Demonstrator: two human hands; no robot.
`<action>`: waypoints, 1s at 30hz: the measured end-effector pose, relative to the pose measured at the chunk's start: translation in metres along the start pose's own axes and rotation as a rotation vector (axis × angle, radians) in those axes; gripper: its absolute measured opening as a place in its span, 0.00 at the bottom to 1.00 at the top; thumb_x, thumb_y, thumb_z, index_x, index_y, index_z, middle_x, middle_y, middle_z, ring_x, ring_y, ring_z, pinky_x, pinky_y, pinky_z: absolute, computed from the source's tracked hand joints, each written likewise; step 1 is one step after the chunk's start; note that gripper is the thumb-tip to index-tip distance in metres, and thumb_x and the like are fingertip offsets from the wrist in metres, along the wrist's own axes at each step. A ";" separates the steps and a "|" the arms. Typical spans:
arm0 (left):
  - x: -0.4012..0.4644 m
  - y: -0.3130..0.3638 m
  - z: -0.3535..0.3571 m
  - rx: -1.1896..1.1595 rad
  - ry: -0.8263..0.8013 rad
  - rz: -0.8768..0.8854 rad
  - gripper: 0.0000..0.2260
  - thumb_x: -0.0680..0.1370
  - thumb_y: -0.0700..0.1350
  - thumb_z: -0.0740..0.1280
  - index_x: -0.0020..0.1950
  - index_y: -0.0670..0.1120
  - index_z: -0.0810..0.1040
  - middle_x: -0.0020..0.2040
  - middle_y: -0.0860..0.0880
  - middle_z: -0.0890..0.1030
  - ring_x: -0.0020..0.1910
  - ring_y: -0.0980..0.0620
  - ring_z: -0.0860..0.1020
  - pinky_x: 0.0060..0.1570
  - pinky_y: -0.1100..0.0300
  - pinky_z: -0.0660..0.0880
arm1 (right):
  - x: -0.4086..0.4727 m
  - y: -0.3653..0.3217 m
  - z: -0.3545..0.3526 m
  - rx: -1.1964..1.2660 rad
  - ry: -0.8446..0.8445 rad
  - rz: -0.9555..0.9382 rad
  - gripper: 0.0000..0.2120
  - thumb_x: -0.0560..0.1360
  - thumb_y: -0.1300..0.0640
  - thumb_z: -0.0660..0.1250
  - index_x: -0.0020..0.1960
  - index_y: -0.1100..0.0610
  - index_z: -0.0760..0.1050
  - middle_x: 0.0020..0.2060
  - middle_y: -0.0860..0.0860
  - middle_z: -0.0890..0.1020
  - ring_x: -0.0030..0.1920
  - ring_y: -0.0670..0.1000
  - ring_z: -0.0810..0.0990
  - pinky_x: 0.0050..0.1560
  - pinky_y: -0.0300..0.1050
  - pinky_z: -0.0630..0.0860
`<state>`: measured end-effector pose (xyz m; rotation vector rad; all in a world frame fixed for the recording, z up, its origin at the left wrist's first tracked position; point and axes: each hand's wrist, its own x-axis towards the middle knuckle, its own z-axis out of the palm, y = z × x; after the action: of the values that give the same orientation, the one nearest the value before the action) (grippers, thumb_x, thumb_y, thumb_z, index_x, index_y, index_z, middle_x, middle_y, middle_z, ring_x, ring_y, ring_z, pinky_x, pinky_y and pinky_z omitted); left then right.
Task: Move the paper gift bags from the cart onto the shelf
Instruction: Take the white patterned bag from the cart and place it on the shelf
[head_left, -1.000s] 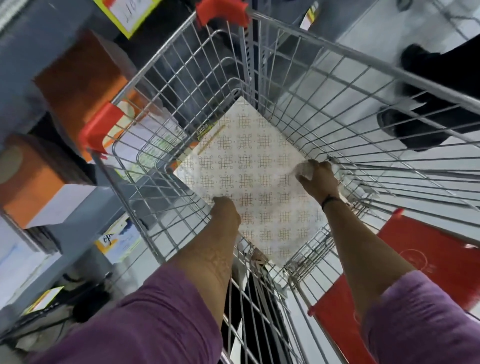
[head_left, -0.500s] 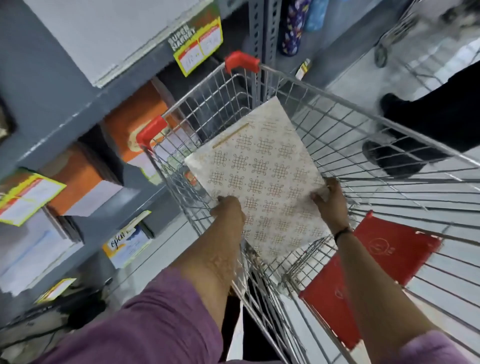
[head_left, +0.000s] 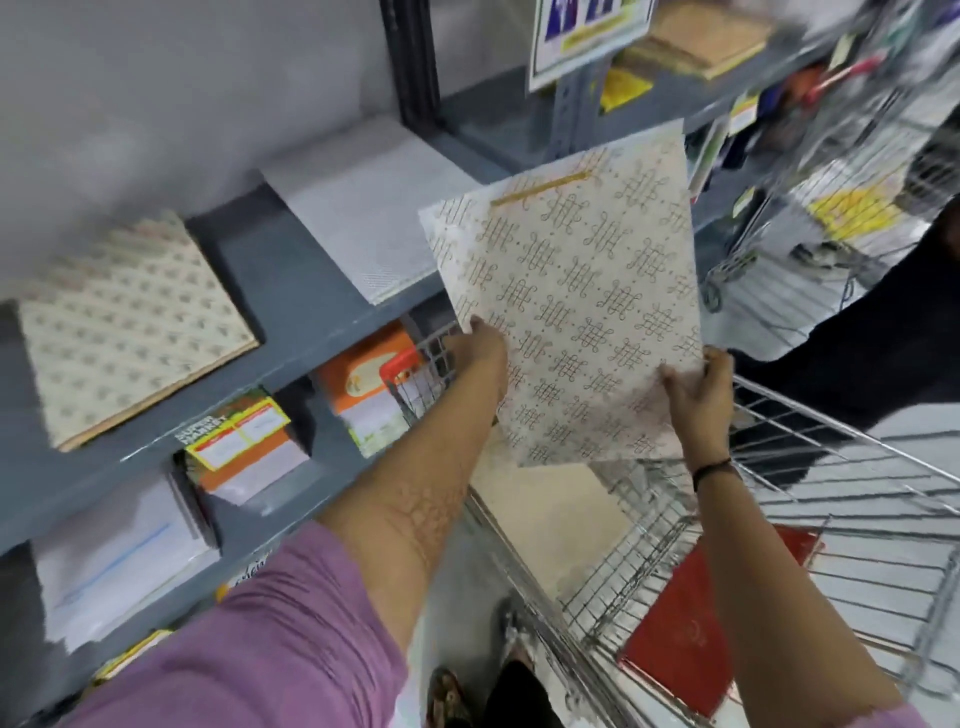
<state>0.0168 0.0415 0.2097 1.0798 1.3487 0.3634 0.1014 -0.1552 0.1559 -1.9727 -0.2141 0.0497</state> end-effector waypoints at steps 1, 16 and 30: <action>-0.007 0.010 -0.009 -0.043 0.010 0.069 0.22 0.82 0.48 0.54 0.74 0.40 0.62 0.68 0.44 0.72 0.67 0.44 0.72 0.65 0.53 0.70 | -0.002 -0.013 -0.001 0.034 0.002 -0.021 0.20 0.75 0.59 0.67 0.62 0.64 0.63 0.52 0.52 0.72 0.51 0.50 0.71 0.49 0.44 0.69; -0.007 0.030 -0.205 0.022 0.144 0.519 0.02 0.80 0.41 0.57 0.52 0.45 0.66 0.37 0.52 0.69 0.34 0.54 0.69 0.34 0.62 0.66 | -0.110 -0.117 0.077 0.417 -0.276 0.071 0.17 0.76 0.61 0.64 0.62 0.65 0.66 0.62 0.63 0.74 0.61 0.62 0.75 0.61 0.59 0.74; -0.008 0.020 -0.322 -0.191 0.177 0.581 0.17 0.79 0.31 0.55 0.67 0.37 0.72 0.56 0.44 0.77 0.51 0.50 0.75 0.55 0.56 0.75 | -0.174 -0.150 0.139 0.524 -0.488 0.211 0.17 0.79 0.59 0.60 0.66 0.60 0.63 0.68 0.60 0.70 0.68 0.59 0.69 0.69 0.63 0.67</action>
<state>-0.2682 0.1782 0.2762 1.2865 1.1023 1.0147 -0.1074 -0.0011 0.2263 -1.4249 -0.2749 0.6625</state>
